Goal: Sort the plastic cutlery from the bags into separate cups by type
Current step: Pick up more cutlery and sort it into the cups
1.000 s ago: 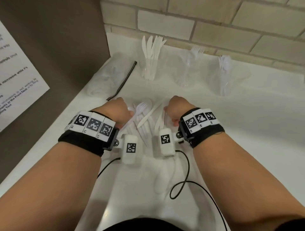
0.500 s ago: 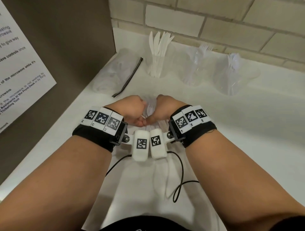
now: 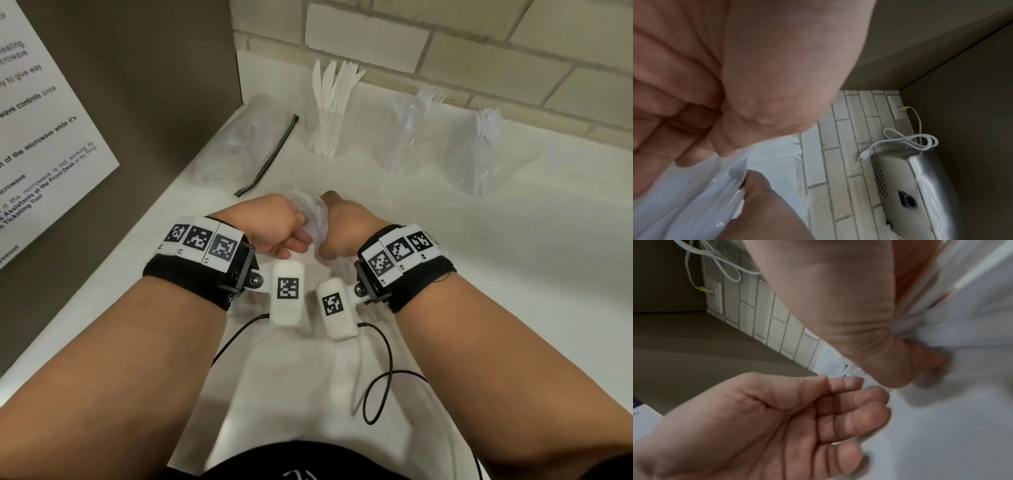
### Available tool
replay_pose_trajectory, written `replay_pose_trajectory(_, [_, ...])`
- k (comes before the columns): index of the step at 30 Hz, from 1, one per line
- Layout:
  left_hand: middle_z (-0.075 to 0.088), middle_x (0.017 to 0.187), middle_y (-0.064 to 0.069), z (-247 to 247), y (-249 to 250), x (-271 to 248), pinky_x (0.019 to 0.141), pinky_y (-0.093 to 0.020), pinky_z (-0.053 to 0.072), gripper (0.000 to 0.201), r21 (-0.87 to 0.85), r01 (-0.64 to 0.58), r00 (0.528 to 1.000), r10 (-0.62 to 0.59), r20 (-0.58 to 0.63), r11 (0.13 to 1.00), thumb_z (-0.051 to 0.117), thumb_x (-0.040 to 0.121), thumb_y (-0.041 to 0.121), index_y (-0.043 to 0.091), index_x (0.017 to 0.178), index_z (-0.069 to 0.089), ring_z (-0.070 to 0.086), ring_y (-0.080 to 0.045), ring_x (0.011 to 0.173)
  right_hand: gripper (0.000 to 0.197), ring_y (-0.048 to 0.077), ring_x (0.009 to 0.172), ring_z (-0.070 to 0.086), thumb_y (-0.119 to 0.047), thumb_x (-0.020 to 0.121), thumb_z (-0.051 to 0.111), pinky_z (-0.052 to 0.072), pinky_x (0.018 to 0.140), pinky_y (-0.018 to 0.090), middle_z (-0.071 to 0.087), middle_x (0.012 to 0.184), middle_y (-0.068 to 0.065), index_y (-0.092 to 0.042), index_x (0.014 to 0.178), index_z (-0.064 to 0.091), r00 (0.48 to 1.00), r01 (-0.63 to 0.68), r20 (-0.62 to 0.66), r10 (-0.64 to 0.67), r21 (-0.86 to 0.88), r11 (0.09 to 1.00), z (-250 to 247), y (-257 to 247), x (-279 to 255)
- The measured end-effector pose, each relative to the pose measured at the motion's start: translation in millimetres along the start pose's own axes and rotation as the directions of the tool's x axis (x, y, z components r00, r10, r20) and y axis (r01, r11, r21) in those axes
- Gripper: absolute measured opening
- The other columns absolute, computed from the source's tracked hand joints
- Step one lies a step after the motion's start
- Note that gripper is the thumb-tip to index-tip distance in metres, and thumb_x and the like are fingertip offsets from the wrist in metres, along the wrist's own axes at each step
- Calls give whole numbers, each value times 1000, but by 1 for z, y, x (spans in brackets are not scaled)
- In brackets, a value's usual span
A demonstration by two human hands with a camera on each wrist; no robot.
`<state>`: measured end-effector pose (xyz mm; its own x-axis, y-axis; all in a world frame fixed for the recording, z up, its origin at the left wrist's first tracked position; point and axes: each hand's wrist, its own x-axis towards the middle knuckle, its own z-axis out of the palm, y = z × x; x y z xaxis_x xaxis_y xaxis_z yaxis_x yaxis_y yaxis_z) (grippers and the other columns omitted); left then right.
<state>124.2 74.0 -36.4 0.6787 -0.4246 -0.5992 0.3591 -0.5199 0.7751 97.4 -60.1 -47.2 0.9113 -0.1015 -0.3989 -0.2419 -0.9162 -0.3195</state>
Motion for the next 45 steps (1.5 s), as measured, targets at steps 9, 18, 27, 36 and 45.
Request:
replay_pose_trajectory(9, [16,153,-18,-11,-1,19,105,-35,38,77,609,-43,955,212,-208,792,55,93,25,29,151,5,43,-34,128,73,28,87,57,-4,75,65,43,63,31,57,98,9,-15,138,30,997,73,-12,-74,-45,996,3,4,1])
replay_pose_trajectory(18, [61,123,-15,-1,-2,20,93,-32,43,33,774,-206,944,330,-4,599,46,94,8,6,125,56,56,-31,113,73,29,108,57,0,83,56,38,72,24,58,121,13,-14,147,24,980,196,20,-196,-189,962,-8,10,-4])
replay_pose_trajectory(27, [63,112,-8,-7,-6,19,99,-42,45,42,412,-215,959,272,-83,886,52,79,-11,12,113,64,58,-33,112,47,22,81,50,-9,73,70,33,49,25,51,93,5,-6,113,44,995,77,-50,-86,-159,984,-2,9,0])
replay_pose_trajectory(36, [61,118,-10,-6,-11,28,88,-43,53,48,117,-172,968,190,-166,978,44,89,-4,17,131,51,61,-28,104,41,28,84,57,-9,82,58,38,63,31,51,90,6,-5,119,40,989,87,-105,-108,-194,977,-2,17,1])
replay_pose_trajectory(45, [56,104,-8,-2,5,17,83,-40,46,36,-764,-132,990,118,-74,632,47,95,44,12,105,59,55,-26,94,19,19,53,55,6,79,65,50,60,31,62,77,14,-1,97,62,889,446,-458,0,864,234,-70,8,-23])
